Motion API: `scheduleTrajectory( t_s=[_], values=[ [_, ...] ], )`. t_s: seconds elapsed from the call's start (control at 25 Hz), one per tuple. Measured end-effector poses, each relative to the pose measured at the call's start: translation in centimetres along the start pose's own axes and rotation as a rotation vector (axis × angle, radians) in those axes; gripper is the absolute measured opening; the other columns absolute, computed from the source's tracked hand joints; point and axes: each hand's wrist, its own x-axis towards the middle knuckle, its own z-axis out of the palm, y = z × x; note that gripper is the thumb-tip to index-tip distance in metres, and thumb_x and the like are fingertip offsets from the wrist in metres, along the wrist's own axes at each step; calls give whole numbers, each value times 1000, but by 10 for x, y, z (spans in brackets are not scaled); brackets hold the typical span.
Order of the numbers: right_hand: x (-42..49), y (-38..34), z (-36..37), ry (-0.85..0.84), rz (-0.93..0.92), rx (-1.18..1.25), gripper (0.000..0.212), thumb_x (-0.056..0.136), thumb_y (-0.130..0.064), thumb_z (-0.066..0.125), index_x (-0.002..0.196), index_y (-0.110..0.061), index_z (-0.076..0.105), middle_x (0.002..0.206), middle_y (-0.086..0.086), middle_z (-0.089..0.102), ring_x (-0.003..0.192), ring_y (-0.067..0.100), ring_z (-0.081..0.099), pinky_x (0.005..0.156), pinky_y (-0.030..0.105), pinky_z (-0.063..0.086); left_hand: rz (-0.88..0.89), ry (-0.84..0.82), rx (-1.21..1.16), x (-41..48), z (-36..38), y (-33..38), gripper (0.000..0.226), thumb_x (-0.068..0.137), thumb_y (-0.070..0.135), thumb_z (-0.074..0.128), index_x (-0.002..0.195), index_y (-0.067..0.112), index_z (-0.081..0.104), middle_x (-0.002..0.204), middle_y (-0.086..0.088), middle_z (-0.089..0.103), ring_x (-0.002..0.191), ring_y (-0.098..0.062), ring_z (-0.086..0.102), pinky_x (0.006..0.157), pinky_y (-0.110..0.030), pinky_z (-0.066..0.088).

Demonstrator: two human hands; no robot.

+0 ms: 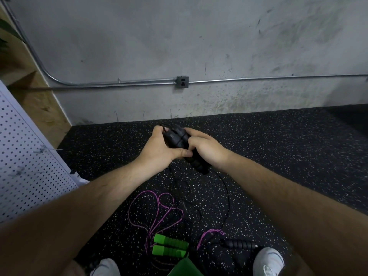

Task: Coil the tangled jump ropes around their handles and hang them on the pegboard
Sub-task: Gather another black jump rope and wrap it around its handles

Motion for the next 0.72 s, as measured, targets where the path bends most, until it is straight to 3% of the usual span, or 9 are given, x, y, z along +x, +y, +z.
scheduleTrajectory(
  t_s=[0.12,0.2,0.28,0.36,0.44,0.52,0.6,0.64,0.72],
  values=[
    [2,3,-2,-110,24,-85,92,58,-25,56,149,-34,44,144,-1,55,126,21,53,110,42,42,-60,-6,-39,1,-2,-4,81,59,26,96,119,16,43,111,-3,65,104,-16,65,95,-43,56],
    [-1,2,-1,-138,18,-304,108,66,-25,66,160,-31,15,158,-5,32,135,16,42,111,37,41,-104,-16,-100,1,-2,-7,77,66,18,94,121,14,41,115,-6,64,108,-18,64,98,-45,54],
    [-3,6,3,-103,-50,-587,119,73,-29,78,160,-30,-3,161,-7,21,136,18,40,108,38,44,-133,-40,-229,-1,1,-5,67,76,3,85,123,12,39,121,-11,61,109,-21,65,91,-40,58],
    [-3,10,7,-11,-136,-773,117,76,-28,79,160,-26,-2,159,0,24,132,25,48,102,42,48,-165,-103,-355,-2,1,-1,62,81,0,80,127,9,39,126,-15,60,109,-23,68,85,-35,61],
    [-3,11,4,61,-191,-877,107,80,-25,75,161,-22,4,153,5,34,125,29,54,95,42,51,-181,-171,-333,-1,-5,0,61,81,16,82,128,5,45,124,-16,65,104,-22,72,84,-36,61],
    [-2,12,-1,110,-232,-1039,101,80,-23,73,159,-20,11,146,7,40,122,30,54,93,42,51,-126,-114,165,-4,-14,3,68,80,50,79,123,4,52,113,-10,69,94,-20,73,77,-38,61],
    [-2,12,-5,129,-272,-1157,93,80,-21,72,157,-16,20,141,6,45,121,28,55,92,40,51,77,112,778,-6,-20,0,93,74,78,65,132,8,47,126,-7,58,112,-23,61,88,-41,56],
    [-2,13,-6,122,-291,-1182,88,80,-22,72,154,-14,25,137,6,48,118,27,56,90,39,50,247,157,913,-8,-21,0,103,72,83,60,141,9,41,135,-7,49,124,-24,52,101,-43,50],
    [-1,14,-1,104,-337,-1191,81,78,-25,75,147,-11,35,128,6,53,112,26,59,87,37,50,483,-5,973,-8,-22,-2,112,73,81,61,154,11,28,150,-5,36,139,-22,36,118,-44,32]
  ],
)
